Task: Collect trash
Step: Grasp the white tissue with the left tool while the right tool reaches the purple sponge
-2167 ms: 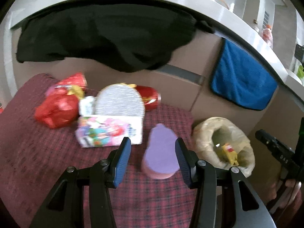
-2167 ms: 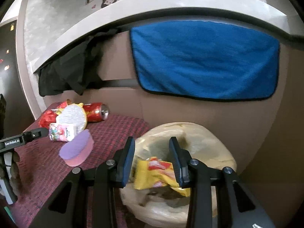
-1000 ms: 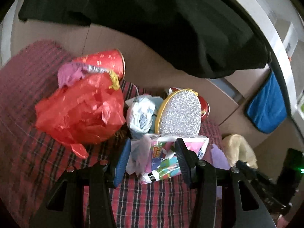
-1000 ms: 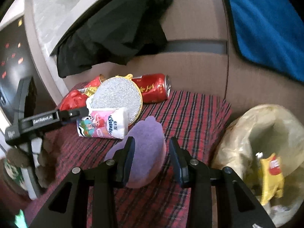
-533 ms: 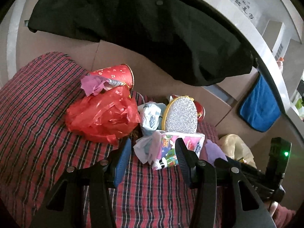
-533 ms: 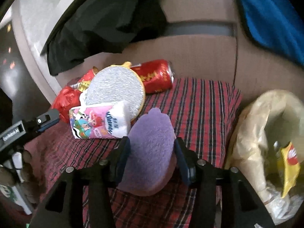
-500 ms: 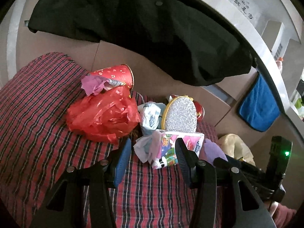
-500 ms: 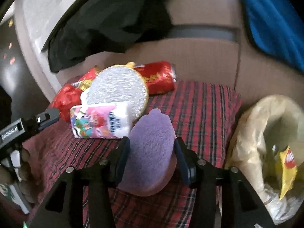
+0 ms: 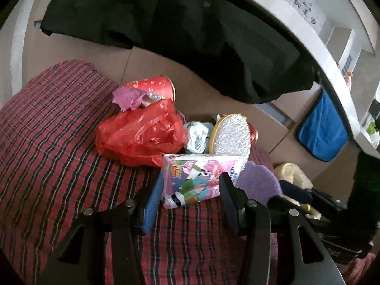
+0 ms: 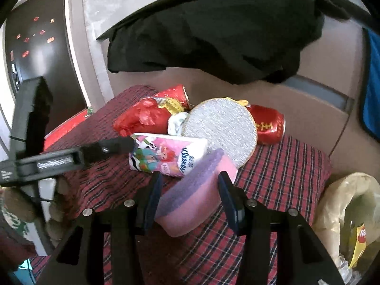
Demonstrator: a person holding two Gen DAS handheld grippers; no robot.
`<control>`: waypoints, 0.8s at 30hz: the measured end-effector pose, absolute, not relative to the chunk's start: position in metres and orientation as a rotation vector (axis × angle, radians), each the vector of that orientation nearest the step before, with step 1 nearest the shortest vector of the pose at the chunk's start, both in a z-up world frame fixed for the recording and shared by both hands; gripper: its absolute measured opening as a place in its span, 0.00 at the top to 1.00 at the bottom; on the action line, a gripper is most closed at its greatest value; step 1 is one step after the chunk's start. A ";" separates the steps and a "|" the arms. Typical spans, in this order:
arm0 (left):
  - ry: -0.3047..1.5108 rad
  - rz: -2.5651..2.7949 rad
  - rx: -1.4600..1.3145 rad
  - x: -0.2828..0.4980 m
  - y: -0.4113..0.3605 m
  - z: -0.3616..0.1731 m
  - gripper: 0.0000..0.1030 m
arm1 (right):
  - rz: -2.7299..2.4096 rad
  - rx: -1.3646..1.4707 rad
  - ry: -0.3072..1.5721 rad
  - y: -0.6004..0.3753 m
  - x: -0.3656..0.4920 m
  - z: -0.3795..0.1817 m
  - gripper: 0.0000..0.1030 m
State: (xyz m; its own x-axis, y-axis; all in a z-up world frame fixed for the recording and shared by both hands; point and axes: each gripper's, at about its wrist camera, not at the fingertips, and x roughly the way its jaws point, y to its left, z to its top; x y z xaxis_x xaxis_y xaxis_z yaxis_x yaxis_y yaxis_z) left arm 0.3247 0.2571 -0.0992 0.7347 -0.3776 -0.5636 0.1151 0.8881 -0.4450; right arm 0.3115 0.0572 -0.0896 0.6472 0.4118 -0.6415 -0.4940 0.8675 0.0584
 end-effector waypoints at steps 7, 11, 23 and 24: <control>0.801 -0.257 -0.478 0.360 0.264 -0.123 0.52 | 0.498 -0.088 0.728 0.045 0.316 -0.097 0.55; 0.829 -0.316 -0.559 0.370 0.266 -0.130 0.51 | 0.492 -0.049 0.756 0.034 0.317 -0.103 0.55; 0.784 -0.396 -0.437 0.329 0.233 -0.092 0.82 | 0.519 -0.044 0.736 0.031 0.307 -0.097 0.56; 0.775 -0.383 -0.421 0.325 0.230 -0.090 0.82 | 0.518 -0.050 0.734 0.031 0.306 -0.097 0.56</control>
State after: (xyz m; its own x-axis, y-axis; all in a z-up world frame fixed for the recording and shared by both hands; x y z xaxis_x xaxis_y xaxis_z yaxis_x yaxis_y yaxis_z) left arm 0.3245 0.2302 -0.0901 0.6540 -0.4773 -0.5868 0.1754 0.8503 -0.4962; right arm 0.3057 0.0315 -0.0967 0.6231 0.4338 -0.6509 -0.4680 0.8735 0.1341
